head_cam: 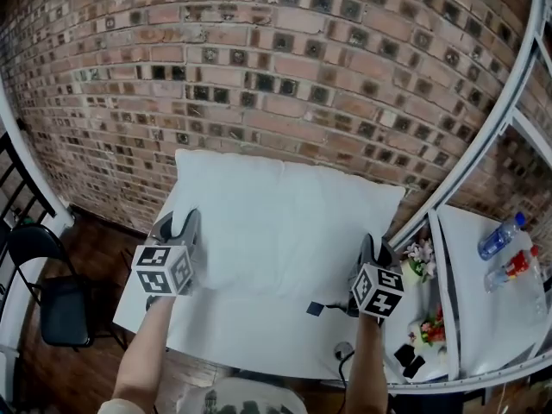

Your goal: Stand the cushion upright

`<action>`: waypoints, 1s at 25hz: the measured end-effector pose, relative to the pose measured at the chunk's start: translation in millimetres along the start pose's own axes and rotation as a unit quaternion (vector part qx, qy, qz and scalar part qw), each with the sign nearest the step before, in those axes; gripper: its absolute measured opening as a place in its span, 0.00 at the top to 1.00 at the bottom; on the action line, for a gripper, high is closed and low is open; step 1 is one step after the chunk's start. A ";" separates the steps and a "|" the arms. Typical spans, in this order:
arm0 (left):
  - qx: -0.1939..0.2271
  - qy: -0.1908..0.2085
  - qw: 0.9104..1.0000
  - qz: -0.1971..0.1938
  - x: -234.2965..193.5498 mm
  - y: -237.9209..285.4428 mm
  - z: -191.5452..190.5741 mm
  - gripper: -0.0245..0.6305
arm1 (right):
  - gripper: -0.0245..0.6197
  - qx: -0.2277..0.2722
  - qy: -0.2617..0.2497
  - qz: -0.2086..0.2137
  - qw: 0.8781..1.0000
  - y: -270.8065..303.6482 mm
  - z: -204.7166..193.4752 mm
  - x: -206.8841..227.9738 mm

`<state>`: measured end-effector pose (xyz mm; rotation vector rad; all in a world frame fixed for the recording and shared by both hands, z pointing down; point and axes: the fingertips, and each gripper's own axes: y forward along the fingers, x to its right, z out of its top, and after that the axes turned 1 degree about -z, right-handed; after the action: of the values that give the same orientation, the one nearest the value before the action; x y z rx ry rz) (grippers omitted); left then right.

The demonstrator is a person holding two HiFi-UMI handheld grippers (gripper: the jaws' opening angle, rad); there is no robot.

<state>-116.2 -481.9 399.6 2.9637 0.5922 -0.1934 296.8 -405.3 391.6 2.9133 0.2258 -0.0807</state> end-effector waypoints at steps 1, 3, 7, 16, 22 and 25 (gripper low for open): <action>0.001 -0.001 1.000 0.000 -0.6 5.1 -0.6 0.85 | 0.91 0.003 -0.001 0.000 1.000 5.0 0.6 0.8; 0.003 -0.002 1.000 0.003 -2.1 14.2 -2.6 0.85 | 0.91 0.007 -0.003 0.000 1.000 13.9 0.4 1.7; 0.024 0.002 1.000 0.017 -1.6 30.2 -1.6 0.85 | 0.91 0.026 -0.011 -0.006 1.000 29.0 1.8 6.0; 0.047 0.026 0.998 0.030 0.8 69.4 -12.1 0.85 | 0.90 0.069 -0.021 -0.018 0.997 59.7 -4.9 17.8; 0.044 0.051 0.997 0.044 -6.2 96.1 -26.2 0.85 | 0.89 0.079 -0.028 -0.018 0.996 81.5 -21.2 16.5; 0.031 0.066 0.996 0.044 -11.8 107.5 -36.2 0.84 | 0.87 0.076 -0.032 -0.014 0.997 90.6 -28.1 14.0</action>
<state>-81.5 -580.1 446.2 3.0733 0.4772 -0.0079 326.0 -484.4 437.2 3.0527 0.2591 -0.2045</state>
